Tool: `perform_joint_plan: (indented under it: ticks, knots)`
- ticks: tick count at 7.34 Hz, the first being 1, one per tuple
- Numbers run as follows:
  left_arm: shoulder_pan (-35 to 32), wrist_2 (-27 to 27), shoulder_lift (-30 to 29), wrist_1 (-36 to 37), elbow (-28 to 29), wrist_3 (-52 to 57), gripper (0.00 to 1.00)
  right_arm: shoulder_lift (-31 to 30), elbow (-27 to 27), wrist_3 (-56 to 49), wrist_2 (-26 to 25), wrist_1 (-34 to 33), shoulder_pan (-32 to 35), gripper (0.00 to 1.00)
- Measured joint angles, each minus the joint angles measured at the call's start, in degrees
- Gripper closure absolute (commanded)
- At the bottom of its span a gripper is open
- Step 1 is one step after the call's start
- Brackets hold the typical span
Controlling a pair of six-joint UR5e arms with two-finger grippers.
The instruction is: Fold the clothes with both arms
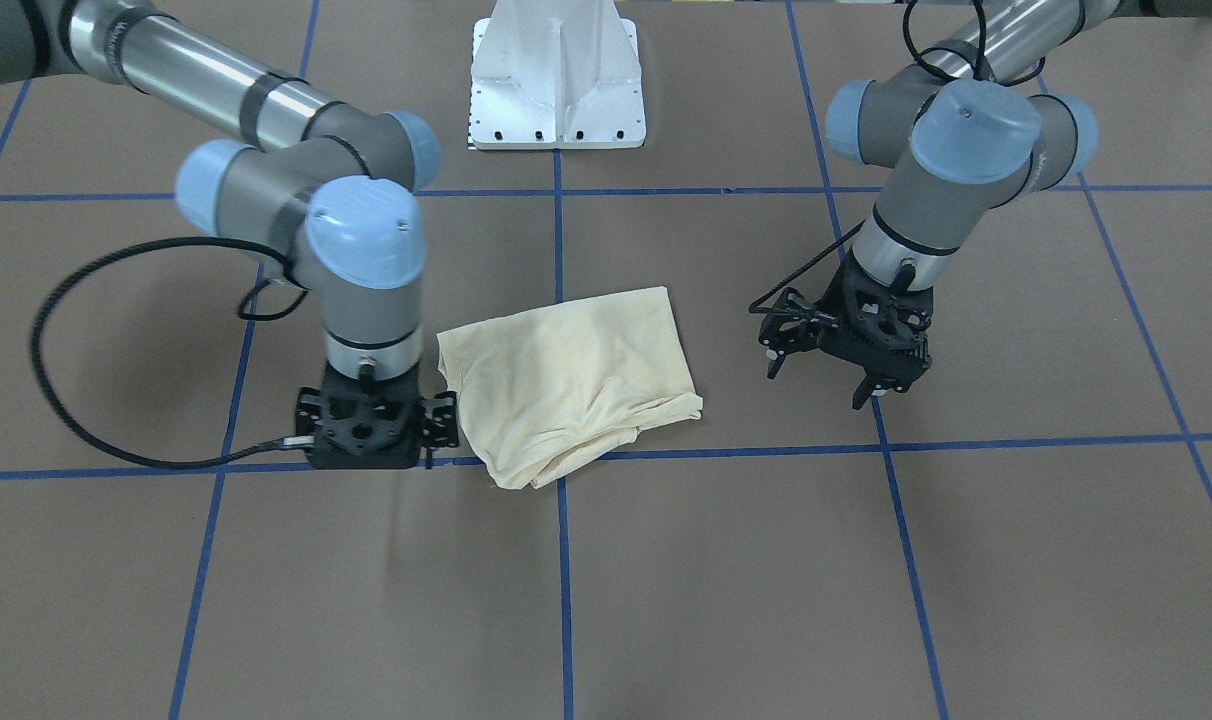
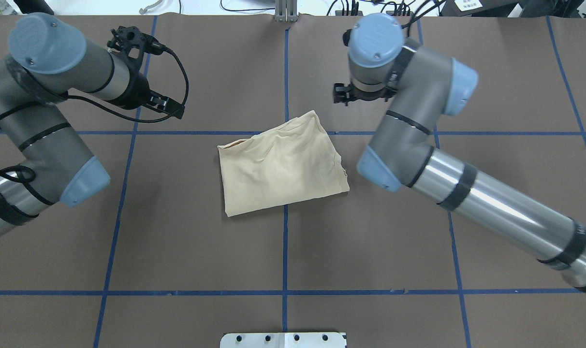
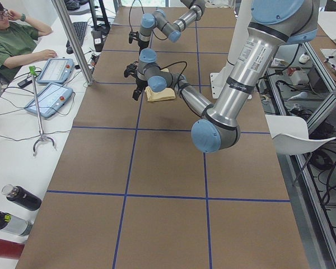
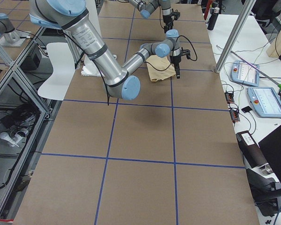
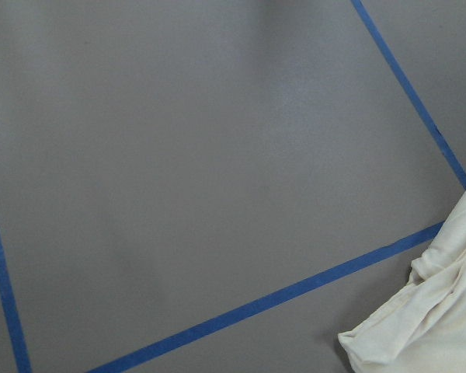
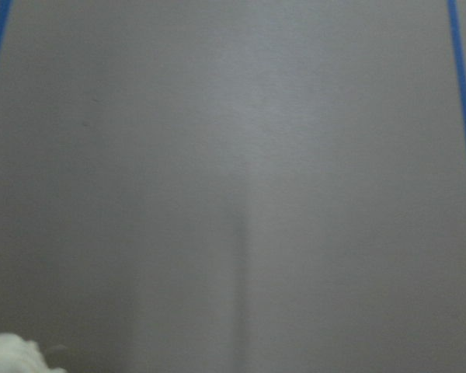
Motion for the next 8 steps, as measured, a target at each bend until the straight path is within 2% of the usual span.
perform_joint_plan:
  ticks: [2, 3, 6, 7, 8]
  knots:
    - [-5.89, -2.15, 6.47, 0.12, -2.59, 10.67, 0.0, -13.37, 9.31, -10.46, 6.93, -0.35, 7.08, 0.0]
    - [-9.26, -3.52, 9.31, 0.14, -2.88, 16.18, 0.0, -19.88, 11.68, -15.7, 11.37, 1.55, 11.56, 0.0]
    - [-13.87, -7.68, 16.35, 0.17, -2.49, 21.1, 0.0, -37.67, 12.89, -34.72, 21.37, 10.47, 26.83, 0.0]
    - [-14.95, -10.08, 16.96, 0.35, -1.23, 21.29, 0.0, -41.23, 12.91, -40.83, 24.26, 11.11, 32.29, 0.0]
    - [-18.05, -14.95, 17.3, 0.42, 0.0, 22.13, 0.0, -43.54, 13.03, -46.15, 27.07, 10.74, 37.34, 0.0]
